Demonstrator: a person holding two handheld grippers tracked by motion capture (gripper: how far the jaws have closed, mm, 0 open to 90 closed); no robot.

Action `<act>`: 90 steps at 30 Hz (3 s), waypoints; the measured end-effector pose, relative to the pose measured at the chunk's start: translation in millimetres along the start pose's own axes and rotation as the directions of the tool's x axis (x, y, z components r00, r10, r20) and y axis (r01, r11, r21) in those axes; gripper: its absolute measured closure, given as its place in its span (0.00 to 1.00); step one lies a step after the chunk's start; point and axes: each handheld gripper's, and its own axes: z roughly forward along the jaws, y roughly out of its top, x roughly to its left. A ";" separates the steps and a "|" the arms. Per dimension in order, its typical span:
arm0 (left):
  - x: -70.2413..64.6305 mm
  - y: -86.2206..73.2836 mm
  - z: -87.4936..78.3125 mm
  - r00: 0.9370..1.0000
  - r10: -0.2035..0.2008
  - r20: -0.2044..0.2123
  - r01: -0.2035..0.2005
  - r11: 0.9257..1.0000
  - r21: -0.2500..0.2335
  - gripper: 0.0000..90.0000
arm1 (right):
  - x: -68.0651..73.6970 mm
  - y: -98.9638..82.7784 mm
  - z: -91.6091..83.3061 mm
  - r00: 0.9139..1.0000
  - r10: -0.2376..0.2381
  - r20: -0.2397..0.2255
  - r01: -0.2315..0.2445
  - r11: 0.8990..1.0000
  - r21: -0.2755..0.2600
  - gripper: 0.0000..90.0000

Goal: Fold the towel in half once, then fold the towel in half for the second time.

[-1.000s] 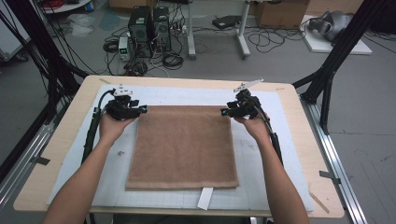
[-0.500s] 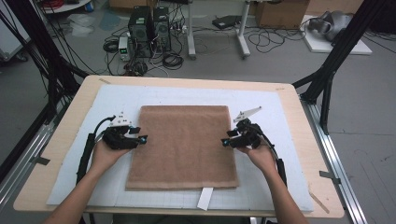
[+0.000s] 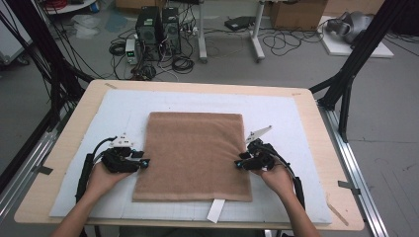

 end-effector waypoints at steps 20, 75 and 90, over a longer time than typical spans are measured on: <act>-15.5 1.9 -12.5 0.999 0.043 0.012 -0.042 0.996 -0.075 0.52 | 16.0 -26.0 -33.4 0.996 -0.059 0.063 0.070 0.980 -0.184 0.47; 52.3 86.1 -14.7 0.993 -0.078 -0.093 0.063 0.985 -0.163 0.44 | -55.5 77.1 -42.4 0.994 0.009 0.110 0.020 0.966 -0.260 0.28; 86.5 100.3 40.8 0.970 -0.186 -0.154 0.159 0.972 -0.170 0.52 | -102.1 73.2 6.8 0.981 0.085 0.172 -0.044 0.972 -0.230 0.41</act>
